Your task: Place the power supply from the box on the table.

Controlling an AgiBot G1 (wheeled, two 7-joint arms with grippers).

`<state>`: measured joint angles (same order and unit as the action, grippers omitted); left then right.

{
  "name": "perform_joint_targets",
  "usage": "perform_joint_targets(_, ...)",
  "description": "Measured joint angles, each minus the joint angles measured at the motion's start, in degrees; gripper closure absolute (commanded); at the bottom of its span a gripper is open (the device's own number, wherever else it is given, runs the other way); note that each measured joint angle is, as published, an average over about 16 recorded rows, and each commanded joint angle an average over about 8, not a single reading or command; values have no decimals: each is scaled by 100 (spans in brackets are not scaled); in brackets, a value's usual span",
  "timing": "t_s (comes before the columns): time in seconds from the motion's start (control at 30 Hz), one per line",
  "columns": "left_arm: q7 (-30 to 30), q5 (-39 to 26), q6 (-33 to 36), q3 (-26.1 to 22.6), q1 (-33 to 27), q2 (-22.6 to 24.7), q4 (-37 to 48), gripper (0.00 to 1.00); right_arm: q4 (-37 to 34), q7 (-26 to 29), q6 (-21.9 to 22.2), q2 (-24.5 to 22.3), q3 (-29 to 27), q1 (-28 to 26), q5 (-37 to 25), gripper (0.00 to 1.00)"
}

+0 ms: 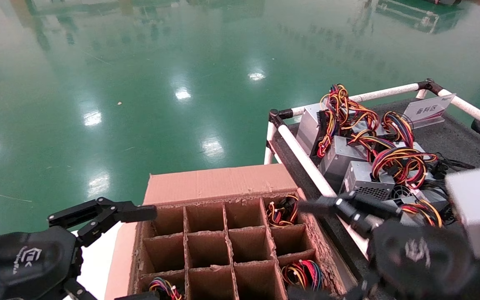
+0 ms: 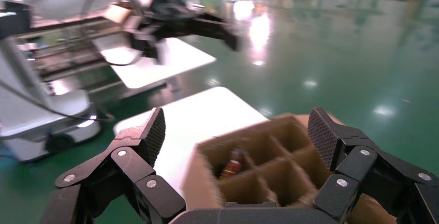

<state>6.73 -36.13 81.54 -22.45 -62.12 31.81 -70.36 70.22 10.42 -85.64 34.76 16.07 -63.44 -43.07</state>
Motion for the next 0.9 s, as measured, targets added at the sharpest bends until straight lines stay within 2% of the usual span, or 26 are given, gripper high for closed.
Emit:
perform_joint_targets(0.3, 0, 0, -1, 0, 1, -1, 1, 0, 478, 45, -8, 38, -8, 268, 179, 0)
perform_joint_targets(0.9, 0, 0, -1, 0, 1, -1, 1, 0, 379, 39, -5, 31, -8, 215, 143, 0)
